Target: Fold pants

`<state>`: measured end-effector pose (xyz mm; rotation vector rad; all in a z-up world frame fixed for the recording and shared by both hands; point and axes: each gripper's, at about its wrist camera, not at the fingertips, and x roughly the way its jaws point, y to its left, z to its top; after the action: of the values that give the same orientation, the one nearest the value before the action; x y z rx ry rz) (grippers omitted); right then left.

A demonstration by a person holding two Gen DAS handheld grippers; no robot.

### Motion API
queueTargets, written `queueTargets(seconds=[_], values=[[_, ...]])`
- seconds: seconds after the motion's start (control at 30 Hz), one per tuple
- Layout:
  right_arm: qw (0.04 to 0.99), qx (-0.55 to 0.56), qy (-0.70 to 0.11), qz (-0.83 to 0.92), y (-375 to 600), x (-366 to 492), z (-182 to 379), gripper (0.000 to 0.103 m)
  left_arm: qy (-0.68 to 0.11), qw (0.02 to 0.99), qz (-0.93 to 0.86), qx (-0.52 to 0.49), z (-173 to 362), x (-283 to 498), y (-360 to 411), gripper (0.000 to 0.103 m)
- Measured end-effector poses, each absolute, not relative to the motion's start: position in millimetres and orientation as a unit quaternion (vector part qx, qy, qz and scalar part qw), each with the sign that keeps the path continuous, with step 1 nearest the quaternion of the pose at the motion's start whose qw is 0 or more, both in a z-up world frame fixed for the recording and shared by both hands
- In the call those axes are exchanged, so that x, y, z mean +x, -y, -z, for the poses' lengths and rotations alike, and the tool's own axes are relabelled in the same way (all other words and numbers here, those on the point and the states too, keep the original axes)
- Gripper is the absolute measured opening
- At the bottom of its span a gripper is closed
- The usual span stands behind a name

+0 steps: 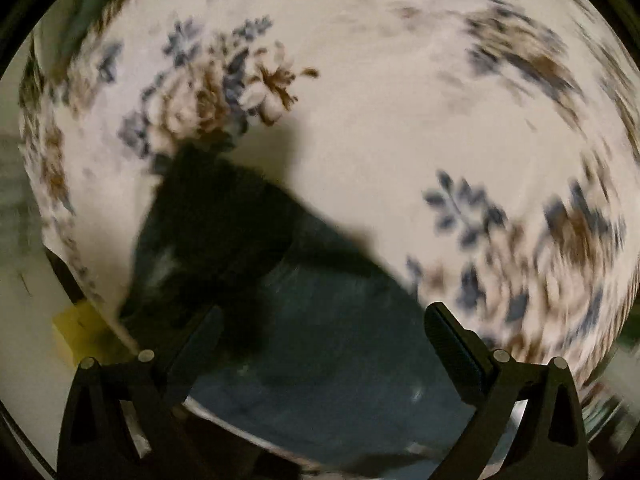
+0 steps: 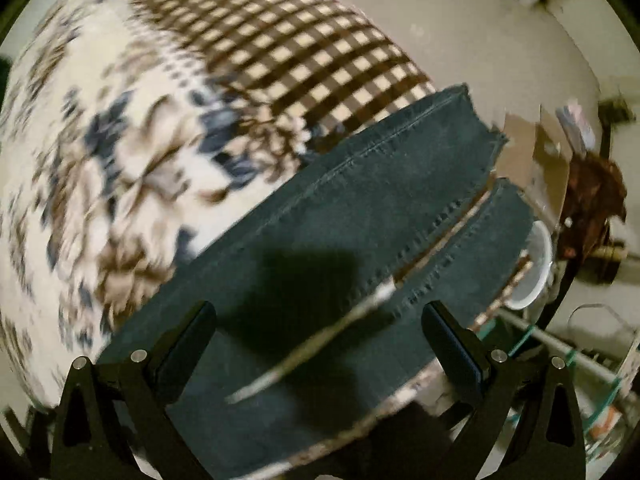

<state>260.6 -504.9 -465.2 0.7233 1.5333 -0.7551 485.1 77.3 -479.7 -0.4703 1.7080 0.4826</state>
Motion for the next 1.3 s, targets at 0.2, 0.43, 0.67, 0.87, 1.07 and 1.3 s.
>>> queueTargets(seconds=[0.2,0.43,0.67,0.87,1.07,1.3], values=[[0.562,0.362,-0.653,0.356,541,268,525,0.103,-0.762,0.562,-0.252,-0.2,541,504,-82,0.092],[0.523,0.428,-0.639,0.367,562,275,582,0.103,-0.724,0.613,-0.242,-0.205,521,471,-78,0.027],[0.541,0.431,-0.624,0.363,569,268,594,0.022,-0.674,0.676,-0.208,-0.212,456,416,-57,0.016],[0.599,0.412,-0.608,0.319,555,244,545,0.006,-0.633,0.72,-0.182,-0.219,392,332,-59,0.013],[0.63,0.386,-0.609,0.288,528,174,492,0.005,-0.639,0.71,-0.184,-0.23,405,259,-103,0.013],[0.598,0.376,-0.641,0.3,534,50,535,0.005,-0.686,0.656,-0.217,-0.226,490,177,-124,0.012]])
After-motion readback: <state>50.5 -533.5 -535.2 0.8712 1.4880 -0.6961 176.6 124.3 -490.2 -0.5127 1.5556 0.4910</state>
